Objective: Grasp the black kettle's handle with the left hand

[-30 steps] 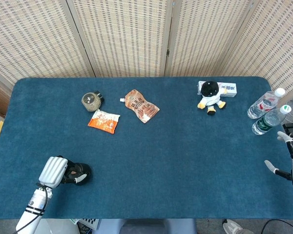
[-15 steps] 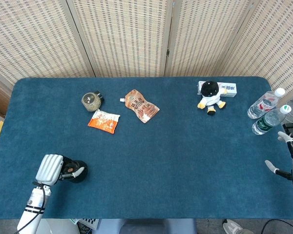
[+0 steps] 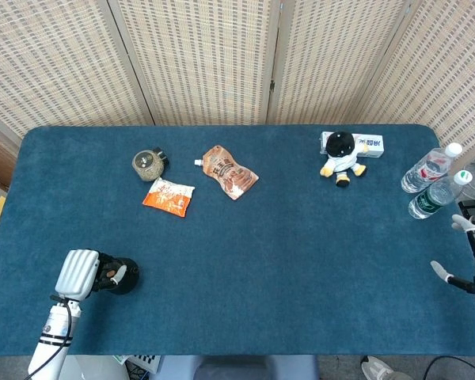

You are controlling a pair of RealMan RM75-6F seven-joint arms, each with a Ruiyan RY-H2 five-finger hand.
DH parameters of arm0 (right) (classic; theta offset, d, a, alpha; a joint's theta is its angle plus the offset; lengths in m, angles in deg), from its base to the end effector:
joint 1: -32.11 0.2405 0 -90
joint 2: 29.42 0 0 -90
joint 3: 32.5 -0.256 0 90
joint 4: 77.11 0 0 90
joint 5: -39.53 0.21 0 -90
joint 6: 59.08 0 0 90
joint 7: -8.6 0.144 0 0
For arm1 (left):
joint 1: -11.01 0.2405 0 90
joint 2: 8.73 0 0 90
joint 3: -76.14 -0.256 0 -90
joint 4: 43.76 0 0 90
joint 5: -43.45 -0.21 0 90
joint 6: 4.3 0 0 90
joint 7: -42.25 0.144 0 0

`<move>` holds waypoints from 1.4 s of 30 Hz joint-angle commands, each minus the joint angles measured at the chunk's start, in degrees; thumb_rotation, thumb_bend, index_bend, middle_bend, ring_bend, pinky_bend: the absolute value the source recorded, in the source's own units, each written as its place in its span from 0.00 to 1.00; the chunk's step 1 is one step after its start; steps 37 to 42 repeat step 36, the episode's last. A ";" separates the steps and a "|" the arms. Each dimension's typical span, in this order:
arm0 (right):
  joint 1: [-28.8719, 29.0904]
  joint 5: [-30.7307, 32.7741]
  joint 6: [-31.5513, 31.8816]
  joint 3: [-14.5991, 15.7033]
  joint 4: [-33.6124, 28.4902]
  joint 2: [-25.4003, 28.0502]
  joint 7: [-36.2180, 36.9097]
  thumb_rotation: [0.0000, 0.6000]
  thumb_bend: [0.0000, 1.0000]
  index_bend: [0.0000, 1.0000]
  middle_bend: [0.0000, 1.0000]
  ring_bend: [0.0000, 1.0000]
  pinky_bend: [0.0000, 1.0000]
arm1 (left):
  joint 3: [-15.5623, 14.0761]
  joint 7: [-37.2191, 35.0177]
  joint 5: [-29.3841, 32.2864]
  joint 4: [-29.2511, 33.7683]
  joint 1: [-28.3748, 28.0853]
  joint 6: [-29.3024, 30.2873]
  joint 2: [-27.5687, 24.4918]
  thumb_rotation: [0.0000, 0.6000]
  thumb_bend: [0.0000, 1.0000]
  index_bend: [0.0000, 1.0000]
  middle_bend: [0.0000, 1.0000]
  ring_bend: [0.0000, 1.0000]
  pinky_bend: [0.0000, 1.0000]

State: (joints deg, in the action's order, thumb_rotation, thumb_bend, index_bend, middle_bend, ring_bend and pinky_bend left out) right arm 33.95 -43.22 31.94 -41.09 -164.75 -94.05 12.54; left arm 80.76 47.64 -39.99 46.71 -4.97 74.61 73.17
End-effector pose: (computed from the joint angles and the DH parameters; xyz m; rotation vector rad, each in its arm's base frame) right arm -0.3281 -0.1827 0.1964 1.1889 -0.7935 0.9671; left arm -0.2439 0.2353 0.0551 -1.4845 -1.0162 -1.1154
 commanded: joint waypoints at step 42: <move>-0.16 0.52 -0.37 -0.18 0.54 -0.41 0.51 1.00 0.14 0.20 0.31 0.19 0.22 | -0.72 1.07 -0.46 0.11 -0.30 -1.15 -1.16 0.98 0.32 1.00 1.00 0.92 0.68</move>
